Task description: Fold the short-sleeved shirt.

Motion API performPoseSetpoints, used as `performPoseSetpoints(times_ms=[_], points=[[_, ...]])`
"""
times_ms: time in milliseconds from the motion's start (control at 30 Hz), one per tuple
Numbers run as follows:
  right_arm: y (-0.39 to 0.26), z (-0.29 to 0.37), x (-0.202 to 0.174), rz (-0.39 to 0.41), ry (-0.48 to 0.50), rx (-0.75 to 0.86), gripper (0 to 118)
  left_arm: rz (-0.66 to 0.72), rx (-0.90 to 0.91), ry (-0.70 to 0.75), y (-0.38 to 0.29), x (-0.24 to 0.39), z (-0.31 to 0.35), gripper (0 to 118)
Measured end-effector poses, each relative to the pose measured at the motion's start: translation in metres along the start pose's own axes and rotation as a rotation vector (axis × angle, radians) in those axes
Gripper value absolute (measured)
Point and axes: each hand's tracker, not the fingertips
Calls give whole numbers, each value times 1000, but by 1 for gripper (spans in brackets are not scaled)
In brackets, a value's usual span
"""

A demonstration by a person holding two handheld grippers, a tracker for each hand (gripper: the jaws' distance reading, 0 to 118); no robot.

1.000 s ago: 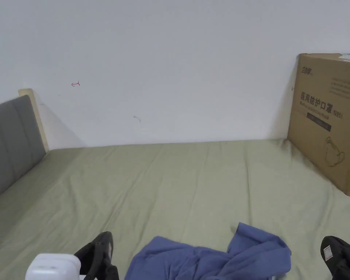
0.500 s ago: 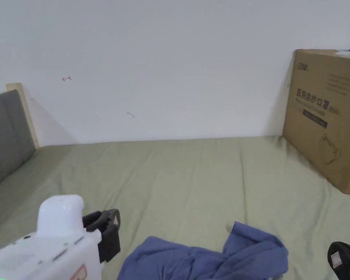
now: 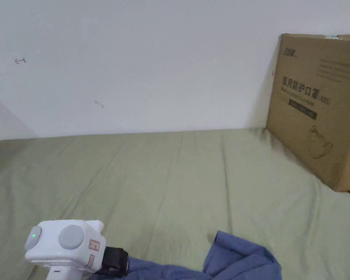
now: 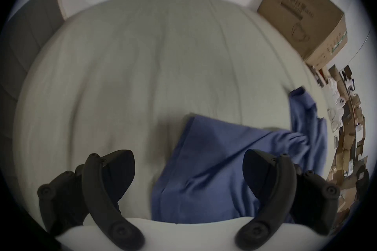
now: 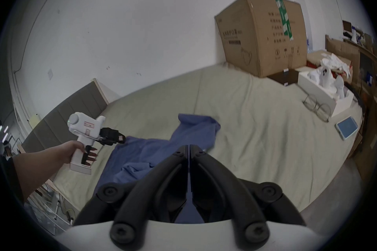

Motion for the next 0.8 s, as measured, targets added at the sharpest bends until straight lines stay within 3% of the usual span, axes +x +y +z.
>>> performPoseSetpoints(times_ms=[67,133,200,233,267,300,367,400,533,600,667,700,767,800], points=[[-2,-9,6,-3,-4,-19,3,-53,-62,13,-9,12,-24,111],[-2,-15,8,-1,-15,-34,3,-140,5,115,-14,27,-19,115],[-1,-18,9,-8,-14,-43,3,-114,55,109,-21,32,-3,100],[0,-19,10,-11,-9,-42,3,-140,114,113,-26,34,11,82],[2,-20,10,-10,-5,-40,3,-167,154,150,-31,36,22,46],[5,-21,9,-6,-3,-38,3,-173,173,99,-35,30,31,6],[21,-29,9,5,18,-35,3,-171,205,78,-48,21,48,3],[34,-35,10,3,48,-32,3,-108,202,-21,-52,16,58,3],[97,-85,15,32,82,-78,3,1,283,-83,-74,0,97,3],[128,-130,17,64,58,-207,3,-18,295,-87,-85,1,108,3],[148,-186,23,23,54,-378,6,-27,299,-87,-97,2,116,3],[156,-216,22,11,22,-473,25,-24,302,-90,-100,1,117,3],[157,-267,26,28,-56,-688,103,0,287,-111,-106,-3,118,3],[150,-288,30,-6,-36,-785,105,18,281,-124,-108,-3,117,3]])
